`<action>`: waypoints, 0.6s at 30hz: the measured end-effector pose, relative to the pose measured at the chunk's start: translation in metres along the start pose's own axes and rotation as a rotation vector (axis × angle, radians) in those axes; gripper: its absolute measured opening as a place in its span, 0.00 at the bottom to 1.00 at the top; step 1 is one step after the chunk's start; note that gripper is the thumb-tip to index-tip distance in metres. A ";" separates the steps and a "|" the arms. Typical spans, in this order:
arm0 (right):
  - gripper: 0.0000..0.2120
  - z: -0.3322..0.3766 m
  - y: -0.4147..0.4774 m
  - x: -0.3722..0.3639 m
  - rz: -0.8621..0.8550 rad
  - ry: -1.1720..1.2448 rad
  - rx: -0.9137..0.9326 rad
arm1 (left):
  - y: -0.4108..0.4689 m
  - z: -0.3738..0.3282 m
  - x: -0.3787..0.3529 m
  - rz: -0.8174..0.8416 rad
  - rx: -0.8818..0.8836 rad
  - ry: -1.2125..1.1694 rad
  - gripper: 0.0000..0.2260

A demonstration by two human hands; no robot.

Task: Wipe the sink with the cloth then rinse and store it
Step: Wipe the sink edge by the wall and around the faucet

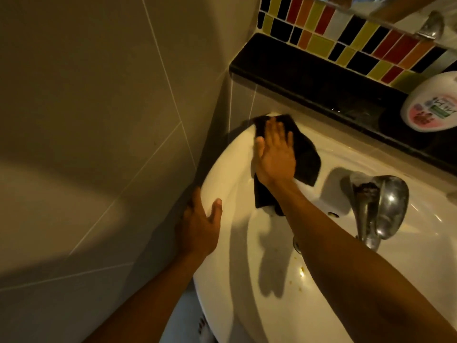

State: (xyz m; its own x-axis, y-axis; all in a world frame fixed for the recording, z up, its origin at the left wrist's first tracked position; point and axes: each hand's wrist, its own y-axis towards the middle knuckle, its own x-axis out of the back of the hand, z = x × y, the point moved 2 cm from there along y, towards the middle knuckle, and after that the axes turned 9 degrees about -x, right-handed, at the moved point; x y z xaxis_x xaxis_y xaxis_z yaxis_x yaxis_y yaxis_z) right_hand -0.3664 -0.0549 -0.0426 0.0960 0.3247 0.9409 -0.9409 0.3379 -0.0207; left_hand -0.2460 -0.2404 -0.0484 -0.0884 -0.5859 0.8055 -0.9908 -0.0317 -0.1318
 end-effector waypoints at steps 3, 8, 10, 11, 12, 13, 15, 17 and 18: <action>0.25 0.049 -0.040 -0.012 0.204 0.129 0.396 | -0.001 0.002 0.000 0.018 0.022 0.008 0.27; 0.22 0.040 -0.047 -0.013 0.392 -0.038 0.786 | -0.003 -0.002 0.005 0.023 0.023 -0.006 0.25; 0.24 0.013 0.004 -0.004 0.241 -0.109 0.571 | -0.003 -0.001 0.007 0.010 0.017 -0.054 0.26; 0.25 -0.002 0.029 0.003 0.165 -0.151 0.406 | -0.003 -0.001 0.007 0.006 0.009 -0.073 0.27; 0.25 -0.011 0.043 0.006 0.114 -0.194 0.265 | -0.004 0.000 0.008 0.000 0.001 -0.091 0.29; 0.25 -0.013 0.044 0.005 0.086 -0.218 0.177 | -0.004 0.000 0.008 -0.001 -0.002 -0.107 0.31; 0.26 0.000 0.020 -0.005 0.059 -0.202 0.146 | -0.003 0.000 0.009 0.006 0.014 -0.134 0.33; 0.27 0.005 -0.012 -0.008 0.090 -0.183 0.275 | -0.003 0.000 0.009 0.015 0.031 -0.148 0.33; 0.27 -0.001 -0.015 -0.004 0.126 -0.208 0.359 | -0.003 -0.001 0.009 0.018 0.023 -0.148 0.33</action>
State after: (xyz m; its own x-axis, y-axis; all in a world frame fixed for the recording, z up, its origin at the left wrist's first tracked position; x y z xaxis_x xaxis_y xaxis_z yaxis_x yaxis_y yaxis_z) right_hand -0.3523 -0.0607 -0.0463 -0.0599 0.1464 0.9874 -0.9979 -0.0337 -0.0555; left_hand -0.2443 -0.2449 -0.0408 -0.0881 -0.6993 0.7093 -0.9864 -0.0380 -0.1599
